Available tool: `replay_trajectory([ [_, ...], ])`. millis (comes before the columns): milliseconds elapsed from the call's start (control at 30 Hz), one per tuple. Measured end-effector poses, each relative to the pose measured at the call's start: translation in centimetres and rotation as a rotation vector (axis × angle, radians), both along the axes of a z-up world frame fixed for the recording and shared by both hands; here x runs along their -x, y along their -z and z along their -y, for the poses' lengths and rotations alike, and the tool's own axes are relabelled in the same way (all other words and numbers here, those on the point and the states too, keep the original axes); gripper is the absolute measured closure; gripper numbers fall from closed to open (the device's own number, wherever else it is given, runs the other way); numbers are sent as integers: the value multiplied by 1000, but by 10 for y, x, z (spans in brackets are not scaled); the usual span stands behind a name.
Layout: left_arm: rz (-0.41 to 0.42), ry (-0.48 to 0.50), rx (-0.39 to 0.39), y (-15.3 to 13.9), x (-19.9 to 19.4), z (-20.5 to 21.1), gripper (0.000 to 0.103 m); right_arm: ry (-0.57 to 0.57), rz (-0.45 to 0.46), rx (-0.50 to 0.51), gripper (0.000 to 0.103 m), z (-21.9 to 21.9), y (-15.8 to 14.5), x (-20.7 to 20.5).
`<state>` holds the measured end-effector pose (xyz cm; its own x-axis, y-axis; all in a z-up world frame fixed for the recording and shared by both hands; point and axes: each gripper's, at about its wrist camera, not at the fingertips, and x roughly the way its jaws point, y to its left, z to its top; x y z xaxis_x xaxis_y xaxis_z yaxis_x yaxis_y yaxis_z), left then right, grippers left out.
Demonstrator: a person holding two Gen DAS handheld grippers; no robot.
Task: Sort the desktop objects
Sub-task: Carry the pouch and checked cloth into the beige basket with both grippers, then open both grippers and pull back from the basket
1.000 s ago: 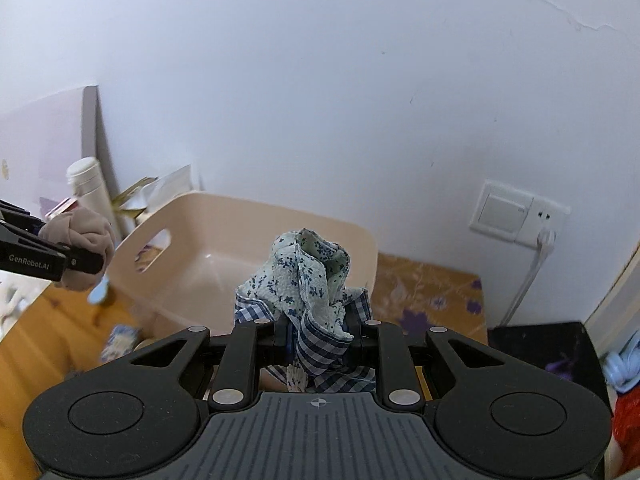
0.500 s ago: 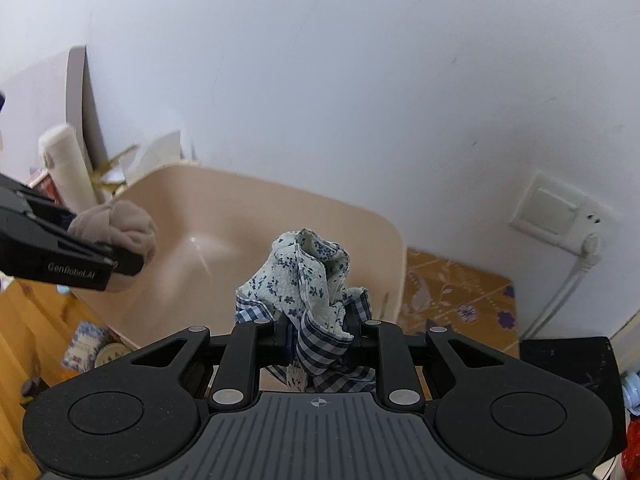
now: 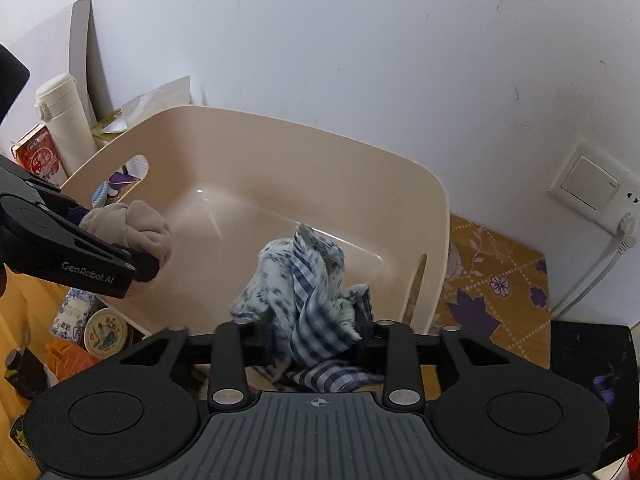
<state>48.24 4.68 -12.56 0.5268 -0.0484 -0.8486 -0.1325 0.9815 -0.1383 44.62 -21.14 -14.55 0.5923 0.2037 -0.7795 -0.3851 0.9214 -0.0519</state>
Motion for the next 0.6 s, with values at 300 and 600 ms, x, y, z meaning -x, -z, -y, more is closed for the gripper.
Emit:
replay_trajectory([
  [300,108,-34,-5,-29,18,-16,27,60,53,-28,23,6,-27,22],
  [600,175,-74,-7,-49,61,-38,25,68,117,-19,5,4,-59,63],
])
